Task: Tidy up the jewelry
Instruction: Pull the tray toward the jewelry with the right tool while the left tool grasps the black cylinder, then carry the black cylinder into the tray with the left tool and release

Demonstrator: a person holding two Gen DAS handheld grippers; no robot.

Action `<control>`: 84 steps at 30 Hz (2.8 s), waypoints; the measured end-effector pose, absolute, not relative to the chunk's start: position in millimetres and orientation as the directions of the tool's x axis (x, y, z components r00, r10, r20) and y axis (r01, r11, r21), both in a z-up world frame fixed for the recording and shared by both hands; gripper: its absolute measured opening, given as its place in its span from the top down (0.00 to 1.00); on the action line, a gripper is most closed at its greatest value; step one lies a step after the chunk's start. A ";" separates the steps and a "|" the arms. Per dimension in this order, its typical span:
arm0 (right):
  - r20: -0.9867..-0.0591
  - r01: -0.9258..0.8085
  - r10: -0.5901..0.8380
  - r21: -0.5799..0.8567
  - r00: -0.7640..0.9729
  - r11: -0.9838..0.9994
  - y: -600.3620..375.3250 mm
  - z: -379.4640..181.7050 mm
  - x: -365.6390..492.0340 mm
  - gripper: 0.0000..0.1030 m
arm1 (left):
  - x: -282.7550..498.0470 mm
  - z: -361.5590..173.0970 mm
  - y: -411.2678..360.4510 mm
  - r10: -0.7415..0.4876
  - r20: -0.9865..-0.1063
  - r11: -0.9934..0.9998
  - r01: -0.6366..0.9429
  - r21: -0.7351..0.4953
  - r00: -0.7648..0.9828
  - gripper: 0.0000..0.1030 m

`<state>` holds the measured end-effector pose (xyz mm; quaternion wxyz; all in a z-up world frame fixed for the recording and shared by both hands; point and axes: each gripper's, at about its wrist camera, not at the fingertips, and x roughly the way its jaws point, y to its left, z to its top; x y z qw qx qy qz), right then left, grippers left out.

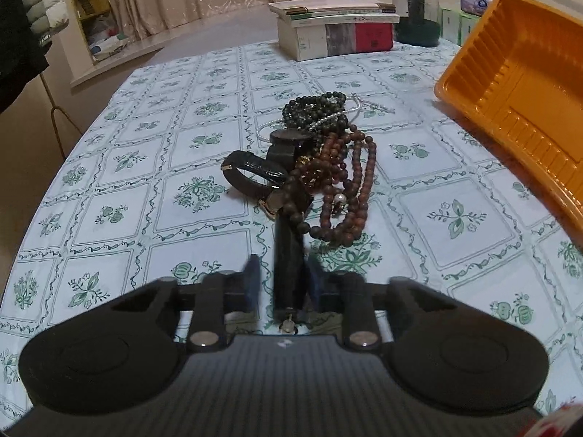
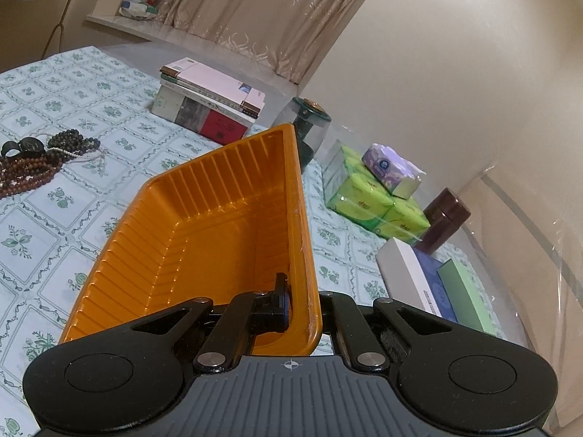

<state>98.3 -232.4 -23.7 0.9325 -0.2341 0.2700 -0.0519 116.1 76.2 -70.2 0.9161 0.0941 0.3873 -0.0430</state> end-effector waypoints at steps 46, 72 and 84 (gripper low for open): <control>-0.612 -0.024 -0.263 -0.419 0.746 0.908 -247.4 -30.2 99.4 0.96 | 130.3 -42.9 -113.8 -0.474 -0.658 0.859 0.470 -0.202 0.585 0.83; -0.646 -0.071 -0.291 -0.473 0.705 0.878 -236.0 -32.2 99.8 0.96 | 113.1 -39.6 -80.5 -0.475 -0.623 0.873 0.423 -0.244 0.622 0.69; -0.675 -0.122 -0.279 -0.483 0.683 0.867 -234.5 -31.6 102.7 0.96 | 105.0 -49.6 28.6 -0.175 -0.651 0.984 0.119 -0.129 0.738 0.64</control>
